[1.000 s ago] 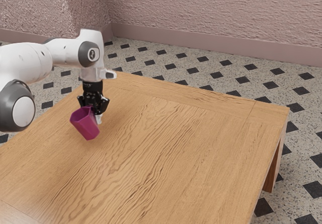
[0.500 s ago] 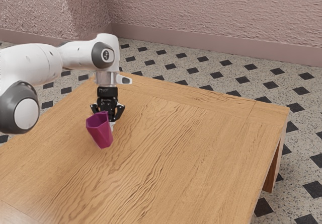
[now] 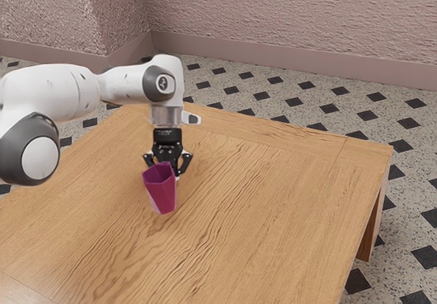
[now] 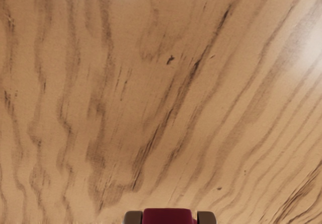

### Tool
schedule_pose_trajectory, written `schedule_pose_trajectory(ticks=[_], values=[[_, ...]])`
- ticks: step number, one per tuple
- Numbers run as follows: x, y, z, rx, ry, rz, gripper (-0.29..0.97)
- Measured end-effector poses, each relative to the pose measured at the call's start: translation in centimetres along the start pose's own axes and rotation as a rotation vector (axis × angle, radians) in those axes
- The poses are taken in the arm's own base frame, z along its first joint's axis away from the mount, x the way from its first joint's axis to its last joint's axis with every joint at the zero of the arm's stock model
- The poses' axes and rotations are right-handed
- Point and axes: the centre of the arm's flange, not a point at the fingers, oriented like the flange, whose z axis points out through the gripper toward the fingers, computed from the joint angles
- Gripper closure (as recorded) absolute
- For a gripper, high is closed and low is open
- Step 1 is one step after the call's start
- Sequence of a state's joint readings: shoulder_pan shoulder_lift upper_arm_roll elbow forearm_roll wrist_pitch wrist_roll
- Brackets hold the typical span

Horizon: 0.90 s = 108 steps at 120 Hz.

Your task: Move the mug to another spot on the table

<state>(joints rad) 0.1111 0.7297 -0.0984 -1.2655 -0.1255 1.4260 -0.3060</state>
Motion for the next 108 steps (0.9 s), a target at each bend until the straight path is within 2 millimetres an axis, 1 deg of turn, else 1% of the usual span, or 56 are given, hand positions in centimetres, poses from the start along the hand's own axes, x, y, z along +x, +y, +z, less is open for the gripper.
schedule_pose_trajectory(ticks=[14, 25, 33, 48, 68, 88, 108], values=[[0.0, 0.5, 0.3, -0.004, 0.000, -0.028, 0.74], [0.2, 0.2, 1.1, -0.007, -0.010, -0.054, 0.75], [0.4, 0.1, 1.3, -0.010, -0.009, -0.071, 0.75], [0.7, -0.5, 1.8, -0.013, -0.007, -0.099, 0.75], [1.5, -1.8, 1.7, -0.029, 0.007, -0.131, 0.75], [2.0, -2.2, 1.6, -0.039, 0.023, -0.143, 0.75], [3.0, -3.2, 2.0, -0.052, 0.025, -0.161, 0.76]])
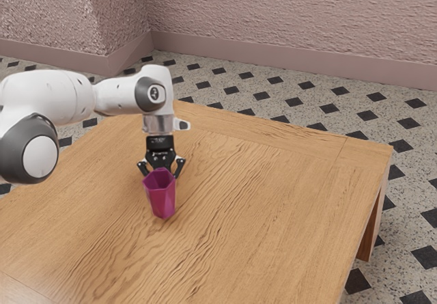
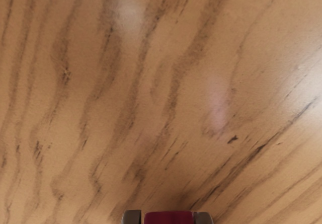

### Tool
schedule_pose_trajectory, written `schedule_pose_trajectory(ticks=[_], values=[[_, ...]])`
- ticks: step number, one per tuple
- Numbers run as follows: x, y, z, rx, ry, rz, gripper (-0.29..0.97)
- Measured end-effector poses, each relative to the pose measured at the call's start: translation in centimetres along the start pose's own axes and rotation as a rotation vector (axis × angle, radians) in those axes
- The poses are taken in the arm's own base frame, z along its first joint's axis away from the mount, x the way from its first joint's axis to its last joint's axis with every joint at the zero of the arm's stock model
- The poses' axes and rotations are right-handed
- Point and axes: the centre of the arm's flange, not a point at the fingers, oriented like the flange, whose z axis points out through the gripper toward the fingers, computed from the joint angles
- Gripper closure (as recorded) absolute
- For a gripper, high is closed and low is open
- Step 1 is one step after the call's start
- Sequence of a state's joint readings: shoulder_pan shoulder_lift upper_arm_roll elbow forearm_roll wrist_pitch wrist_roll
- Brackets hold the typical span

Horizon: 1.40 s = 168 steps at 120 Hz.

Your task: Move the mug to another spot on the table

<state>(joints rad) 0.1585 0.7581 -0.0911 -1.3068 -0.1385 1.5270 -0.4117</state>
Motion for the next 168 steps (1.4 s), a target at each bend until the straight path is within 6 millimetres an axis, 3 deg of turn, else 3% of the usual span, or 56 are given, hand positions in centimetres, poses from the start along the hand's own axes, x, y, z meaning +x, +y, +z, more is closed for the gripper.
schedule_pose_trajectory(ticks=[60, 86, 103, 127, 144, 168], values=[[1.8, -0.9, 0.6, -0.024, 0.021, -0.011, 0.79], [1.9, -1.0, 0.4, -0.038, 0.026, -0.011, 0.36], [2.0, -1.6, 0.0, -0.040, 0.036, -0.018, 0.18], [2.7, -4.0, -1.0, -0.038, 0.057, -0.048, 0.07], [2.3, -4.1, -1.7, -0.036, 0.070, -0.041, 0.04], [-0.2, -5.3, -6.9, -0.049, 0.154, -0.039, 0.01]])
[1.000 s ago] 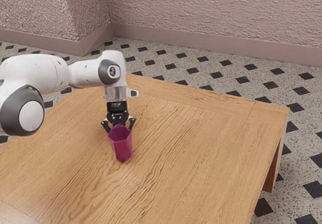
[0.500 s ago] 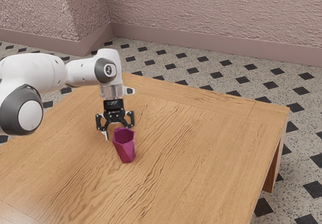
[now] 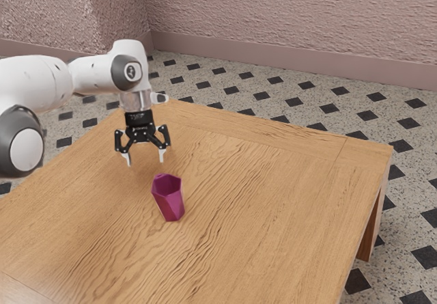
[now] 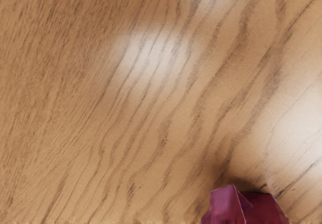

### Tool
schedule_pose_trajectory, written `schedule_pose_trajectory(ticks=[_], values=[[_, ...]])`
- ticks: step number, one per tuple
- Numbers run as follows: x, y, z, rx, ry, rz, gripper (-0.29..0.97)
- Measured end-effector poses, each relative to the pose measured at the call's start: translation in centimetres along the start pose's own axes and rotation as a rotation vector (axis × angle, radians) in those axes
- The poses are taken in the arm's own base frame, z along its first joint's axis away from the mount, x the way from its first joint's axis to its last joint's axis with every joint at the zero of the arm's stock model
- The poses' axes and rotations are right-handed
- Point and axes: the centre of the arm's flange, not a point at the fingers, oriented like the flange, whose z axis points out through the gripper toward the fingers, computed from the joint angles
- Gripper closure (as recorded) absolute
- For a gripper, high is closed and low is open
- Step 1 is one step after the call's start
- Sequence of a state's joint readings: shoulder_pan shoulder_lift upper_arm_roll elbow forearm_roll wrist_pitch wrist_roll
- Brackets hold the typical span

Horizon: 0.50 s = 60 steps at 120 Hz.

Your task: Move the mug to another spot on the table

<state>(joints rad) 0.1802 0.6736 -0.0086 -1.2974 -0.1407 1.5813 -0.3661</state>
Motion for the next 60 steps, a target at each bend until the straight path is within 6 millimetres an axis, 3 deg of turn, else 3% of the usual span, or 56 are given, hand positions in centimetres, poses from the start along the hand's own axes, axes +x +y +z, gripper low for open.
schedule_pose_trajectory(ticks=[12, 24, 47, 60], values=[[-2.0, -0.6, -3.7, -0.014, 0.051, 0.005, 0.01], [-5.2, -1.6, -7.2, -0.024, 0.096, 0.004, 0.01], [-15.1, -1.2, -14.8, 0.025, 0.261, 0.077, 0.00], [-19.3, -0.8, -17.2, 0.083, 0.346, 0.127, 0.00]])
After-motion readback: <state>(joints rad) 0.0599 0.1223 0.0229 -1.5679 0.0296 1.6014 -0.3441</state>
